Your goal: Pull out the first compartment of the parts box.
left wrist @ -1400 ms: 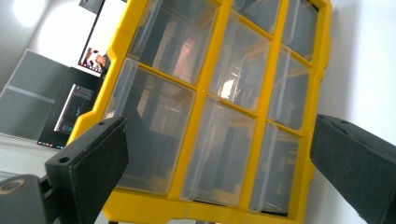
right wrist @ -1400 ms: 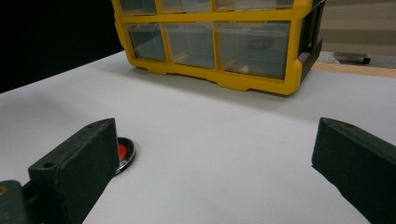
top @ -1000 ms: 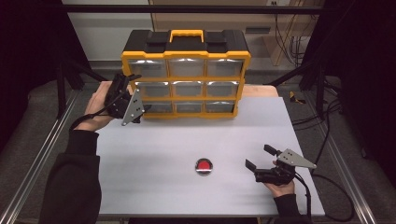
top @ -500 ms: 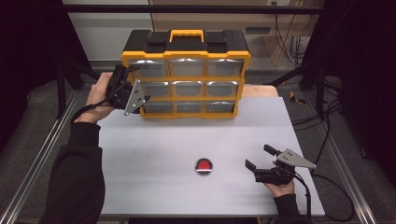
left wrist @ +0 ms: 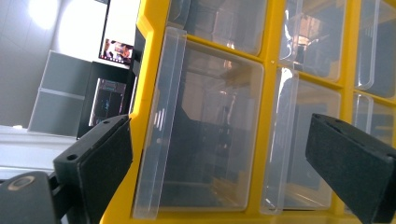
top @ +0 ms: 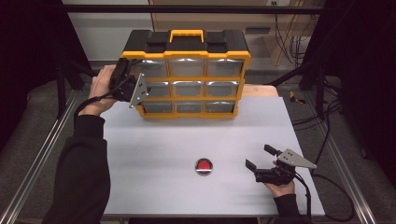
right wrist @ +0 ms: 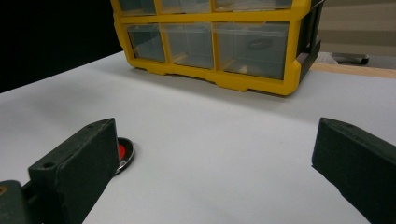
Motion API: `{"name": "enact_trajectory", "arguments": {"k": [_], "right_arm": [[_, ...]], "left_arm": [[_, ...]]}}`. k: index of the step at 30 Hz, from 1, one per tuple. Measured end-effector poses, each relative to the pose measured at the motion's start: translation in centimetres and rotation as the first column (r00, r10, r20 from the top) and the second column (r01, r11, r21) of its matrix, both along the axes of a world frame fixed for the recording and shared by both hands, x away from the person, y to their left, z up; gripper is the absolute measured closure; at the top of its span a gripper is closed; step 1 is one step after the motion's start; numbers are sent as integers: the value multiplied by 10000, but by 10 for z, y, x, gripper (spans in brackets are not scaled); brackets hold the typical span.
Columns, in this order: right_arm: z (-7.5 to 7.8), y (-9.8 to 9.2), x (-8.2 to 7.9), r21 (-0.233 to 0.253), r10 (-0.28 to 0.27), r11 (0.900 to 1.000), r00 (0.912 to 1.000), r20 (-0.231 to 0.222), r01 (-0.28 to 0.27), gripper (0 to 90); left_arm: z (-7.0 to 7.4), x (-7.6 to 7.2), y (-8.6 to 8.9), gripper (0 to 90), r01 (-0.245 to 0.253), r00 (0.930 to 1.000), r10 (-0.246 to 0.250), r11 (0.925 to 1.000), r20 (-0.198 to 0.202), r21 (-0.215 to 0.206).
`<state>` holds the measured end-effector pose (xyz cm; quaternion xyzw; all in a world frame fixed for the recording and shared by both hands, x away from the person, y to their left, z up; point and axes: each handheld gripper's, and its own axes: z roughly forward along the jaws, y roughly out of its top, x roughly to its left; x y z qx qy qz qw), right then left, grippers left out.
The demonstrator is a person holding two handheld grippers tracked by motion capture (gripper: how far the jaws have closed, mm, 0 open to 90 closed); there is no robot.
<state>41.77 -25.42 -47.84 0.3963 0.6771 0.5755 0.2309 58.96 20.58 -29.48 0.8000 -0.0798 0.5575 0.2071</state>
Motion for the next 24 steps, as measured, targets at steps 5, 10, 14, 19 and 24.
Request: {"name": "enact_trajectory", "arguments": {"k": [5, 10, 14, 19, 24], "right_arm": [[0, 0, 0, 28, -10, 10000, 10000, -18, 10, 14], [0, -1, 0, -3, -23, 10000, 10000, 40, 23, 14], [0, -1, 0, 3, -32, 10000, 10000, 46, 32, 14], [1, -2, -1, 38, -53, 10000, 10000, 25, 53, 14], [1, -2, -1, 65, -59, 10000, 10000, 12, 58, 14]], "left_arm": [[-2, 2, -4, 90, 45, 10000, -47, 9997, 73, 227], [-4, 6, -9, 111, -6, 9996, -7, 9990, 289, 445], [-6, 9, -11, 129, -16, 9994, -2, 9987, 342, 515], [-8, 12, -13, 138, -72, 9989, 49, 9987, 461, 506], [-9, 14, -13, 146, -67, 9978, 29, 9984, 660, 568]]}}
